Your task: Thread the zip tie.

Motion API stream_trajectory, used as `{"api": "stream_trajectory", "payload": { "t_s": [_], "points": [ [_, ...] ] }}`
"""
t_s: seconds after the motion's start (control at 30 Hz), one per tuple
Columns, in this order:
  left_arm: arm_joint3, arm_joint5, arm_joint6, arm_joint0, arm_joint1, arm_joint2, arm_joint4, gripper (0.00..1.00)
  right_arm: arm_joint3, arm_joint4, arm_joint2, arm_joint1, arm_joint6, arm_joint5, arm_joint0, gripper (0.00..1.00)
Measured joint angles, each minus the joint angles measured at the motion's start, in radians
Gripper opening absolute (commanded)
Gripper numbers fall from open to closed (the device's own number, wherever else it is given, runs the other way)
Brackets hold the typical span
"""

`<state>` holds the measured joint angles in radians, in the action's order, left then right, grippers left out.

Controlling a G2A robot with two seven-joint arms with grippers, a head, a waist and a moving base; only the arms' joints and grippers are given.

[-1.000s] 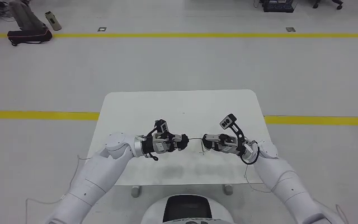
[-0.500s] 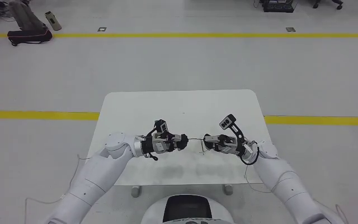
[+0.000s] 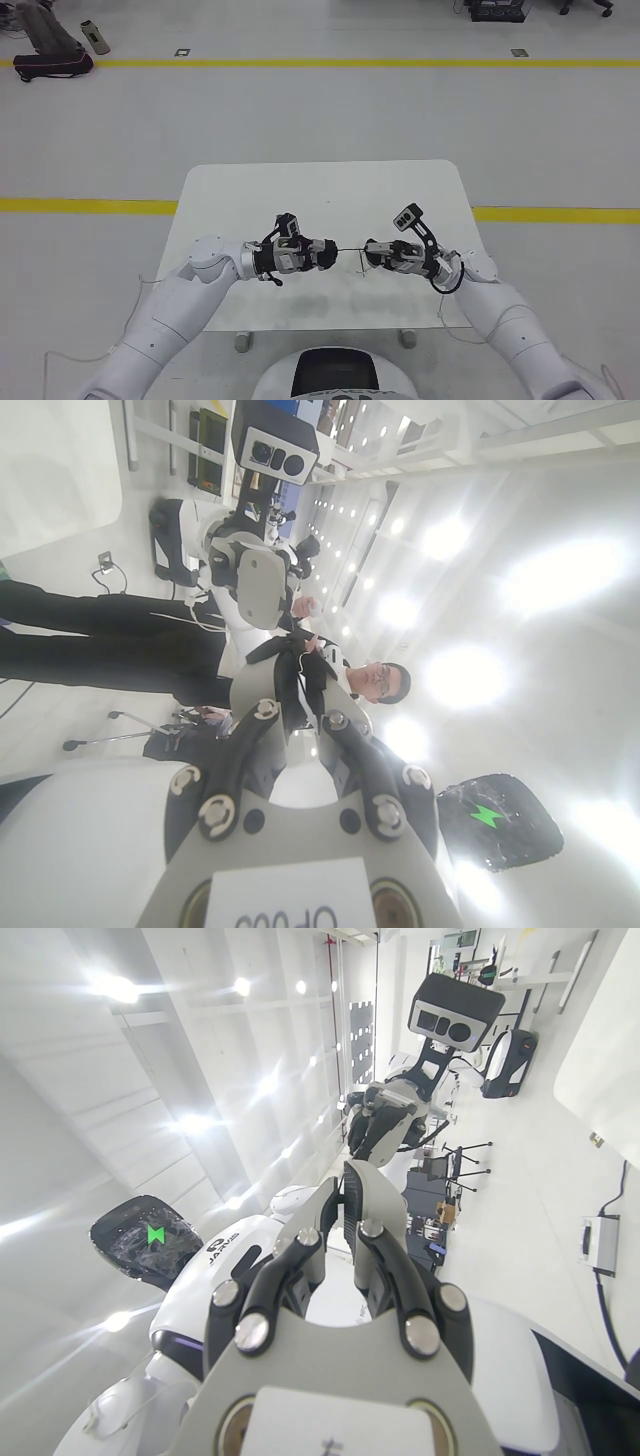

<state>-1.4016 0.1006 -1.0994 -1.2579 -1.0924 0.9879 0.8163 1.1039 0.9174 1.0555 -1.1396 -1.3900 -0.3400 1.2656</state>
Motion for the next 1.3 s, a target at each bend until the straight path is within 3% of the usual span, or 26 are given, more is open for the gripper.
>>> {"api": "stream_trajectory", "payload": {
  "t_s": [0.33, 0.5, 0.77, 1.03, 1.3],
  "points": [
    [0.000, 0.000, 0.000, 0.000, 0.000, 0.000, 0.000, 1.00, 0.013, -0.023, 0.011, 0.005, 0.001, 0.000, 0.000, 0.00],
    [-0.015, -0.036, 0.040, -0.001, 0.000, -0.018, -0.059, 1.00, 0.051, -0.007, 0.021, 0.005, 0.014, 0.014, 0.018, 0.00],
    [0.007, -0.131, 0.102, 0.010, -0.012, -0.049, -0.067, 1.00, 0.065, 0.080, 0.018, 0.002, 0.000, 0.028, 0.028, 0.00],
    [0.002, -0.134, 0.134, 0.008, -0.014, -0.056, -0.081, 1.00, 0.077, 0.059, 0.020, 0.003, 0.026, 0.027, 0.032, 0.00],
    [-0.011, -0.193, 0.148, 0.004, -0.021, -0.066, -0.042, 1.00, 0.110, 0.085, 0.028, -0.003, 0.039, 0.033, 0.054, 0.00]
  ]
}}
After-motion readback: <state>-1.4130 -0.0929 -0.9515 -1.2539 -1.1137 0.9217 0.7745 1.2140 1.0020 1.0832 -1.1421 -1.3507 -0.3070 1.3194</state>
